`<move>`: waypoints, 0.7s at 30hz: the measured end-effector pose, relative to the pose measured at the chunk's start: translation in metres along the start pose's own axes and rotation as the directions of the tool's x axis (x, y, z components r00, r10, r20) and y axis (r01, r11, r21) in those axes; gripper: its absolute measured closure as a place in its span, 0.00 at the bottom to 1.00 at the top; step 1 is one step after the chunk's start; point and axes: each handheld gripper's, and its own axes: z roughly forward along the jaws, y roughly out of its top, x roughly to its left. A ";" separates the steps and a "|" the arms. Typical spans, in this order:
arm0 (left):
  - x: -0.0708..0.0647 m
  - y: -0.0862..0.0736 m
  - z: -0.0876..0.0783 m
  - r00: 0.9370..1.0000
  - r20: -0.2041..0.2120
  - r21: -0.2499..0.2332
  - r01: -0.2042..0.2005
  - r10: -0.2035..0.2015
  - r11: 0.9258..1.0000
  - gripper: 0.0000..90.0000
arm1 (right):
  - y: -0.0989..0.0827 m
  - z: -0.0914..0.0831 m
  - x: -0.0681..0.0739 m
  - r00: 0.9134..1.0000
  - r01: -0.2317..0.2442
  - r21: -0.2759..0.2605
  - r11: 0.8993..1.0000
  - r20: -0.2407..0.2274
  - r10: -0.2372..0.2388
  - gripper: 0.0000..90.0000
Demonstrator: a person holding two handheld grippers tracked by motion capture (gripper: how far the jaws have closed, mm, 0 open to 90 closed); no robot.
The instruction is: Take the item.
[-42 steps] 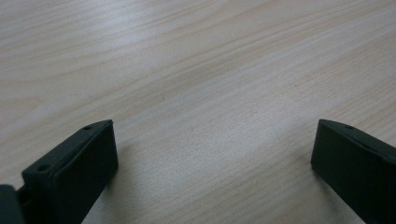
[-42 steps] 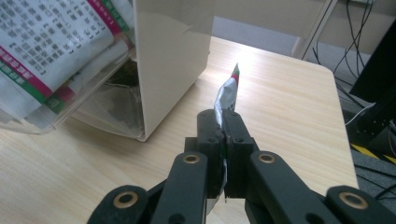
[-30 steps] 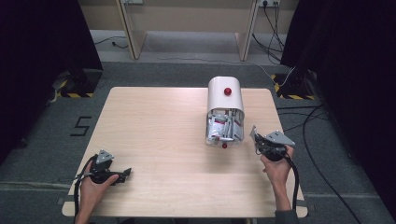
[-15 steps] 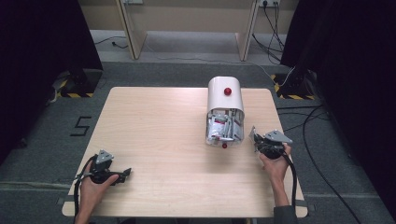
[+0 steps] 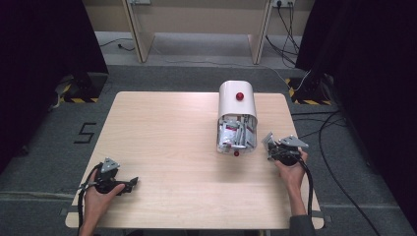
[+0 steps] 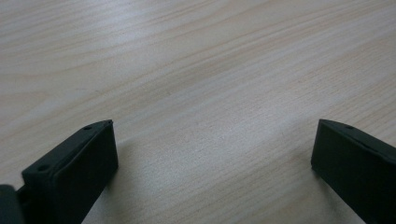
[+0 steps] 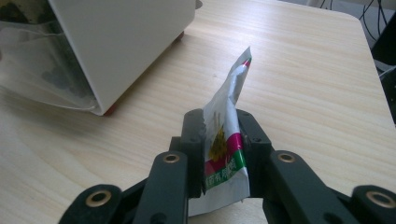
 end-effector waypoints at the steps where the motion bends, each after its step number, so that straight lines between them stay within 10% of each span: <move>1: 0.000 0.000 0.000 1.000 0.000 0.000 0.000 0.000 1.000 0.00 | 0.000 0.000 -0.001 1.000 0.000 0.002 1.000 0.002 0.000 0.83; 21: 0.000 0.000 0.000 1.000 0.000 0.000 0.000 0.000 1.000 0.00 | -0.003 0.011 -0.010 0.997 -0.008 0.064 0.998 0.078 0.003 0.61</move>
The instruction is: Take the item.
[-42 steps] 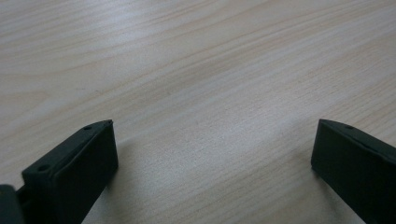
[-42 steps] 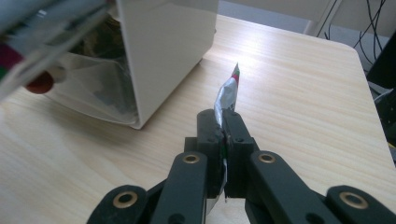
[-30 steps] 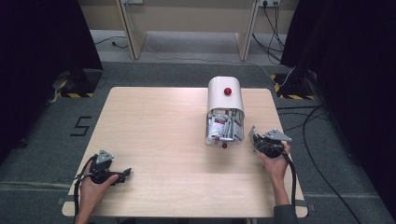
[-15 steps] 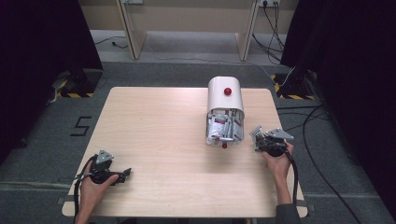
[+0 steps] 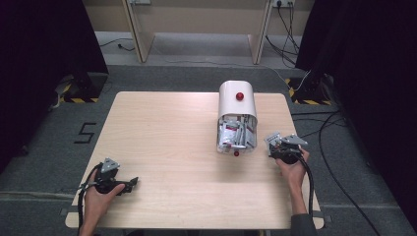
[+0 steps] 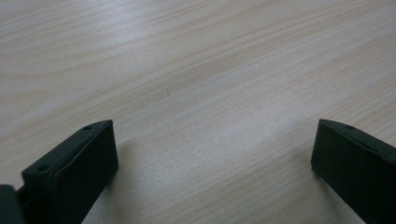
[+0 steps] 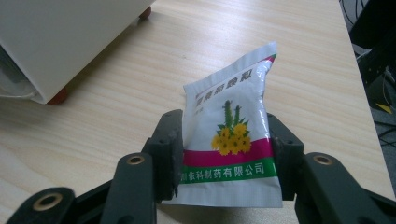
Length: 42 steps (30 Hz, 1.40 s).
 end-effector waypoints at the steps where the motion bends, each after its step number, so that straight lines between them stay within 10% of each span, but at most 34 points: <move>1: 0.000 0.000 0.000 1.000 0.000 0.000 0.000 0.000 1.000 0.00 | 0.000 0.001 0.000 1.000 0.001 -0.001 1.000 0.001 -0.001 0.61; 42: 0.000 0.000 0.000 1.000 0.000 0.000 0.000 0.000 1.000 0.00 | 0.009 -0.027 0.007 0.999 -0.030 -0.035 0.999 -0.030 0.029 0.42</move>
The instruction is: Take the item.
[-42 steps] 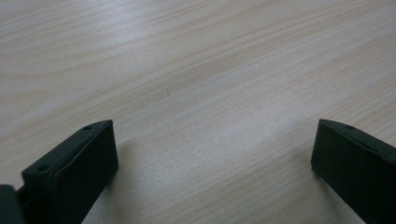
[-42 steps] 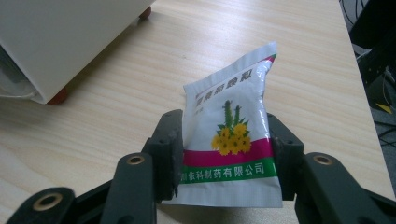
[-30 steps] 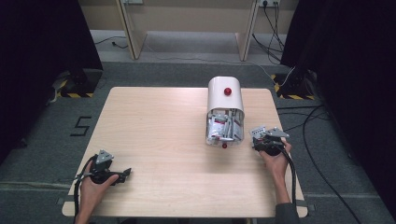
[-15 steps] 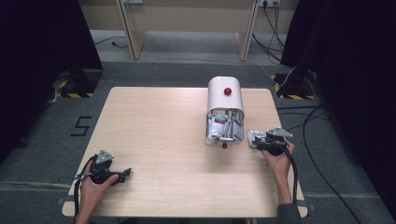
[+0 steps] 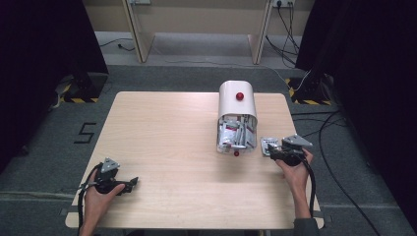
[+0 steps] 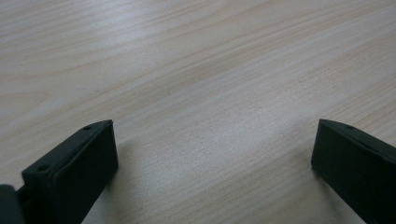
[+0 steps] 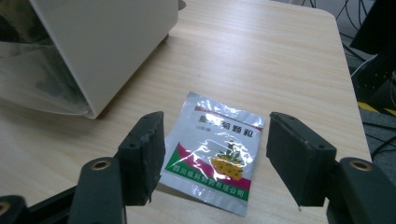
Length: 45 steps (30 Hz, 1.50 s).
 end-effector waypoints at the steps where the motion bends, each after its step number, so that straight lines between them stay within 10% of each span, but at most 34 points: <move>1: 0.000 0.000 0.000 1.000 0.000 0.000 0.000 0.000 1.000 0.00 | 0.000 -0.001 0.000 1.000 0.007 -0.003 1.000 -0.001 -0.007 0.41; 45: 0.000 0.000 0.000 1.000 0.000 0.000 0.000 0.000 1.000 0.00 | -0.011 -0.046 0.052 0.993 0.063 -0.033 0.997 -0.100 -0.066 0.35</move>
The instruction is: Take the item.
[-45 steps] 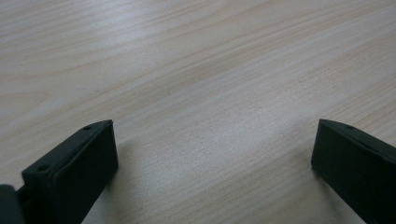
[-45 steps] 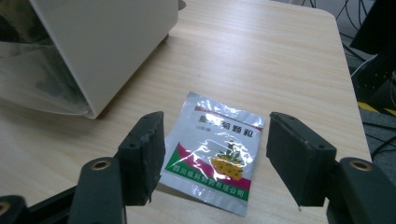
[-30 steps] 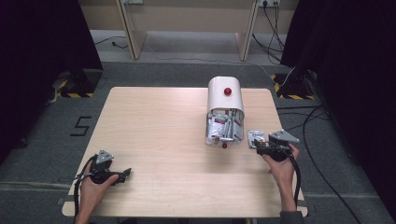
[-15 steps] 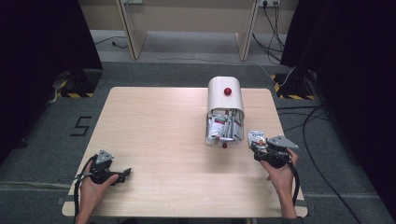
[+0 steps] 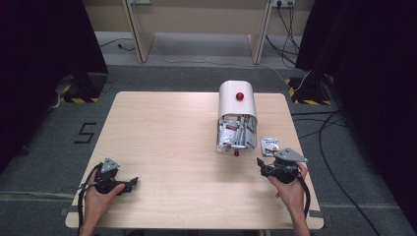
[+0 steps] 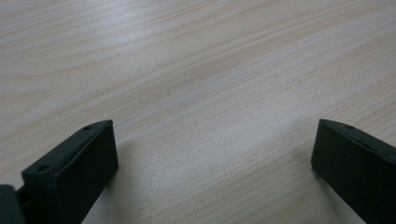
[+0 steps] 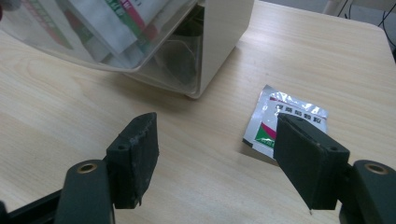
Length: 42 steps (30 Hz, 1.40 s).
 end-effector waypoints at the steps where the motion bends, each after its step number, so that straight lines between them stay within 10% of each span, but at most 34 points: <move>1: 0.000 0.000 0.000 1.000 0.000 0.000 0.000 0.000 1.000 0.00 | 0.000 0.000 0.001 1.000 0.001 0.000 1.000 -0.003 -0.001 0.35; 42: 0.000 0.000 0.000 1.000 0.000 0.000 0.000 0.000 1.000 0.00 | -0.026 0.004 0.033 0.995 0.057 0.064 0.996 -0.086 -0.051 0.32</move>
